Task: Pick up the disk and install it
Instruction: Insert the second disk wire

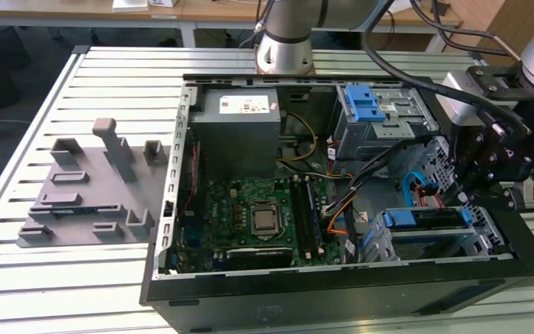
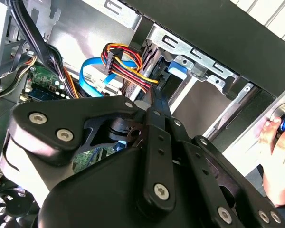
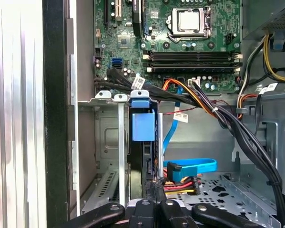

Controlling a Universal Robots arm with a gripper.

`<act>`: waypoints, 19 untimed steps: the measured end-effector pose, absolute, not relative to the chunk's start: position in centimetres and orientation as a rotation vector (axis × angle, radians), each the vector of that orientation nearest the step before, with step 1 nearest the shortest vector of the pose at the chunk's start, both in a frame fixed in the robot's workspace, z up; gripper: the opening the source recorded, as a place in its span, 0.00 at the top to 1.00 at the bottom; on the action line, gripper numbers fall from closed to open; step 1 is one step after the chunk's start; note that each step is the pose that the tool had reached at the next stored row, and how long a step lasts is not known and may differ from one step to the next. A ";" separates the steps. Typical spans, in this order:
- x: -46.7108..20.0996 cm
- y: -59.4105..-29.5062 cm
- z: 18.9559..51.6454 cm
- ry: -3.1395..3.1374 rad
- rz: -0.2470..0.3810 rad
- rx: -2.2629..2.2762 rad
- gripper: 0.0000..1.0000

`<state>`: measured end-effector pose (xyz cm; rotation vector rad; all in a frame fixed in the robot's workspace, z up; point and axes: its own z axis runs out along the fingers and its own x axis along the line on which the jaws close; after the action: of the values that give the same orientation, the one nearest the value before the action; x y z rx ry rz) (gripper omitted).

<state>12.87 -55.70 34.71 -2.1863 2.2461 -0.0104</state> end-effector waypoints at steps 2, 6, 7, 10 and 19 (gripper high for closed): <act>12.8 -55.7 34.8 2.245 -0.008 -2.185 0.89; 12.7 -55.7 35.0 2.242 0.000 -2.182 0.89; 12.6 -55.7 35.0 2.241 0.001 -2.181 0.89; 12.3 -55.7 35.1 2.237 0.010 -2.177 0.89; 11.4 -55.7 35.9 2.230 0.026 -2.170 0.89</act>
<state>11.38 -55.70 35.85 -2.1702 2.2303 0.0256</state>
